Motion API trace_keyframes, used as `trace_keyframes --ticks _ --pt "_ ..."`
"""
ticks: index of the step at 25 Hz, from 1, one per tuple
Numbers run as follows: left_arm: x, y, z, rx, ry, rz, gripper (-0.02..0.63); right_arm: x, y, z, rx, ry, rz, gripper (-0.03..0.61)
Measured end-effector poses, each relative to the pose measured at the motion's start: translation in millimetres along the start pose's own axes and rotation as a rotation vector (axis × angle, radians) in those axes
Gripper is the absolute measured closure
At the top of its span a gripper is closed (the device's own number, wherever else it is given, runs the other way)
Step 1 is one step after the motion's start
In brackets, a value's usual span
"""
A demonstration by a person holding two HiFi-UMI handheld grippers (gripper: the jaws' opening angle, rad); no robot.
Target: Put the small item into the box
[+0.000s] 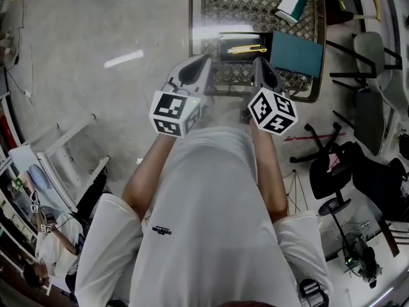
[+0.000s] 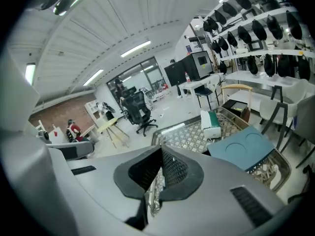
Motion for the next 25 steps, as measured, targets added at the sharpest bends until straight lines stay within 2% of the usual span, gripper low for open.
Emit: trace_keyframes --ticks 8,12,15,18,25 --pt "-27 -7 13 -0.009 -0.033 -0.021 0.612 -35 18 31 -0.225 -0.016 0.087 0.581" --pt "-49 -18 35 -0.009 -0.070 -0.071 0.612 -54 37 47 -0.339 -0.018 0.137 0.581" --pt "-64 -26 50 0.052 -0.103 -0.081 0.612 -65 48 56 -0.358 -0.007 0.201 0.581" --pt "-74 -30 59 0.087 -0.130 -0.082 0.612 -80 58 67 -0.393 -0.017 0.223 0.580" --pt "-85 -17 57 0.041 -0.145 -0.061 0.612 -106 81 72 -0.423 -0.048 0.240 0.581"
Point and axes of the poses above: the fingertips, and each gripper's own axes: x forward along the fingers, y to its left, z out of its top, the point moved 2 cm from there along -x, backward along the fingers, and after that the axes turned 6 degrees about z, right-handed, at the moved point
